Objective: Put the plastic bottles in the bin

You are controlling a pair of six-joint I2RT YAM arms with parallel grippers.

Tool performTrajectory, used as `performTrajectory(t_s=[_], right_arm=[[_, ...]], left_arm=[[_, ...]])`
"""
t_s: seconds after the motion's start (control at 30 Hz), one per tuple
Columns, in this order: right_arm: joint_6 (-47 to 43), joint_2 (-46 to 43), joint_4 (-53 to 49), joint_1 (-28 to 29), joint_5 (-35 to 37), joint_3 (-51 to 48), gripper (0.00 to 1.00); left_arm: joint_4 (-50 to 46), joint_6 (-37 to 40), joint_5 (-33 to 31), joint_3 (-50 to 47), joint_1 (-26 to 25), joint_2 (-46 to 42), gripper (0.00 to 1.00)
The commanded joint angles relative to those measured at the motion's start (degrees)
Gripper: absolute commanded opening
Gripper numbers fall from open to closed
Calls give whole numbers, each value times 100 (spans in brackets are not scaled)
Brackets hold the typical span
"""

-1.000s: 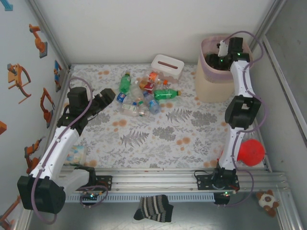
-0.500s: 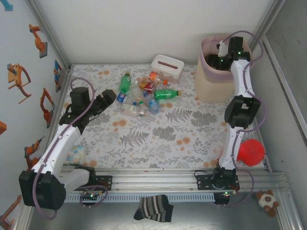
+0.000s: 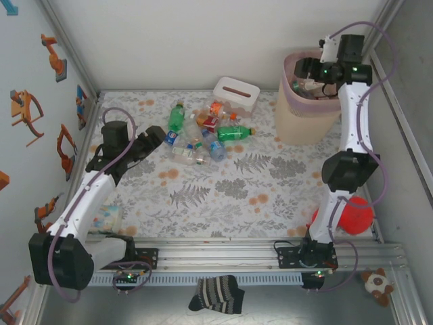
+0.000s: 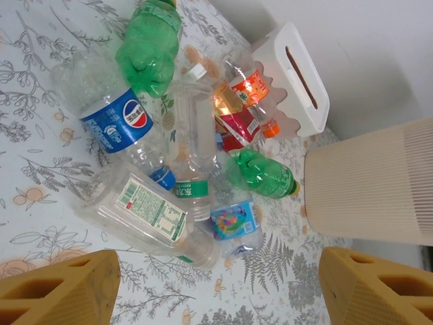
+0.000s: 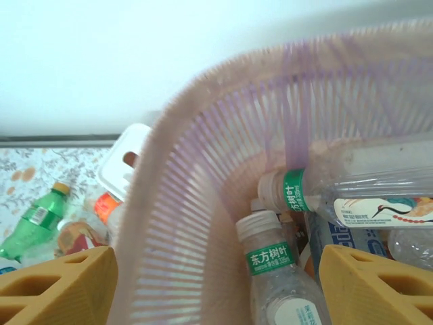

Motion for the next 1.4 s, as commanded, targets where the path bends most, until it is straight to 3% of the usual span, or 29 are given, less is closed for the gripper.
performTrajectory(t_s=[0.0, 0.33, 0.5, 0.73, 1.07, 1.37], right_arm=[[81, -414, 9, 83, -139, -24, 76], [-317, -1137, 34, 1119, 14, -947, 72], [-371, -1143, 71, 1821, 363, -1411, 70], [-310, -989, 498, 2752, 981, -2393, 67], [-97, -169, 659, 3434, 1350, -2812, 65], [-18, 652, 447, 3709, 1552, -2479, 64]], left_arm=[[-71, 285, 127, 403, -17, 146, 77], [-908, 940, 15, 1008, 171, 455, 77], [-1057, 1042, 578, 1050, 655, 496, 77], [-1707, 1863, 758, 1229, 1207, 528, 77], [-1039, 2904, 611, 832, 1322, 493, 77], [-645, 2723, 924, 658, 1428, 514, 78]])
